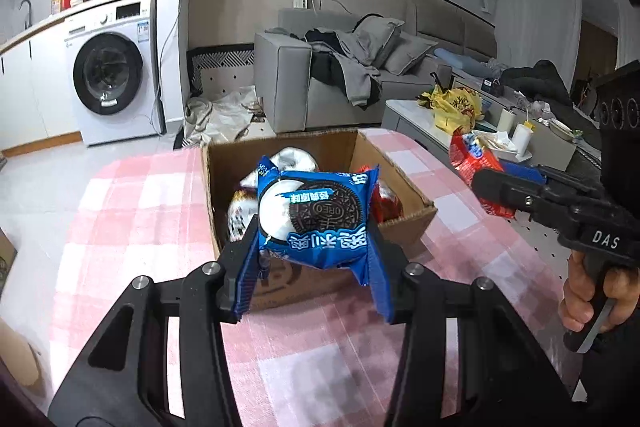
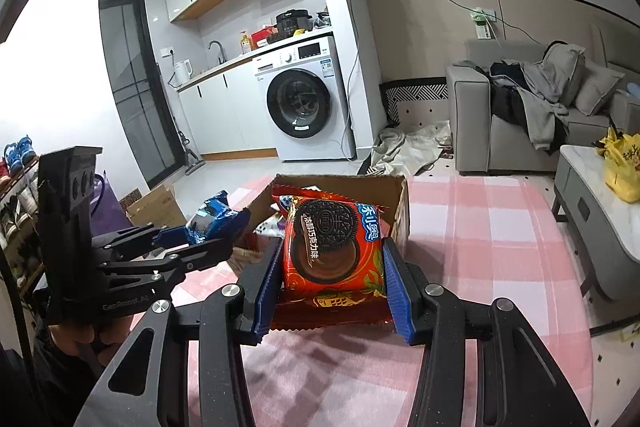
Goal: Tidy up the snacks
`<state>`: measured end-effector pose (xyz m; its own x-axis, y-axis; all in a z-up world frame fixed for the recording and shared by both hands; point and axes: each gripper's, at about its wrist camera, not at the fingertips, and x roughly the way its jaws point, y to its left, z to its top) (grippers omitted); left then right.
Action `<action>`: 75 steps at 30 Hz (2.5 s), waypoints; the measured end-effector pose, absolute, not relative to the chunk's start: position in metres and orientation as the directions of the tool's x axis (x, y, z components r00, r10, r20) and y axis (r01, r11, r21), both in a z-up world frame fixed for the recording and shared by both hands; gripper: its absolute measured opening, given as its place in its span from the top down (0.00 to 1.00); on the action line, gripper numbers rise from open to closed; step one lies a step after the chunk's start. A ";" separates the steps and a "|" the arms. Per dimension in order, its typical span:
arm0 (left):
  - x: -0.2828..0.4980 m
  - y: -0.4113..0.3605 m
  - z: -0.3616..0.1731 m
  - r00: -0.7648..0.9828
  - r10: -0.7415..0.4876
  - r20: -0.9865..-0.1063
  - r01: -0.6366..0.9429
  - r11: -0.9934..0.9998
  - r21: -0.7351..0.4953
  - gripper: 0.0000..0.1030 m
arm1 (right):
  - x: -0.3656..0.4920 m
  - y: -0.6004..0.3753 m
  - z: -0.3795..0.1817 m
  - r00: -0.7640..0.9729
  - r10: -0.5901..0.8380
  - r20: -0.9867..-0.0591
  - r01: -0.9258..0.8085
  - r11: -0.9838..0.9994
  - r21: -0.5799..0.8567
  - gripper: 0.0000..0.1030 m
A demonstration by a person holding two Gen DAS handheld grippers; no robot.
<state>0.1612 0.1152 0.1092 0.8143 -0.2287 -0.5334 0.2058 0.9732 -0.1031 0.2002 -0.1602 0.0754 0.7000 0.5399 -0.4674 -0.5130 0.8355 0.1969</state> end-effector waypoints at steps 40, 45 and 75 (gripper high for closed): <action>0.299 0.112 0.085 0.813 -0.144 -0.564 0.129 0.989 -0.067 0.57 | 0.315 -0.112 0.044 0.699 0.504 -0.508 -0.416 0.864 0.284 0.53; 0.313 0.116 0.068 0.803 -0.131 -0.581 0.112 0.991 -0.067 0.57 | 0.325 -0.101 0.038 0.695 0.492 -0.524 -0.413 0.870 0.269 0.53; 0.239 0.128 0.068 0.836 -0.162 -0.524 0.109 0.985 -0.131 0.01 | 0.264 -0.151 0.060 0.731 0.519 -0.442 -0.452 0.854 0.256 0.00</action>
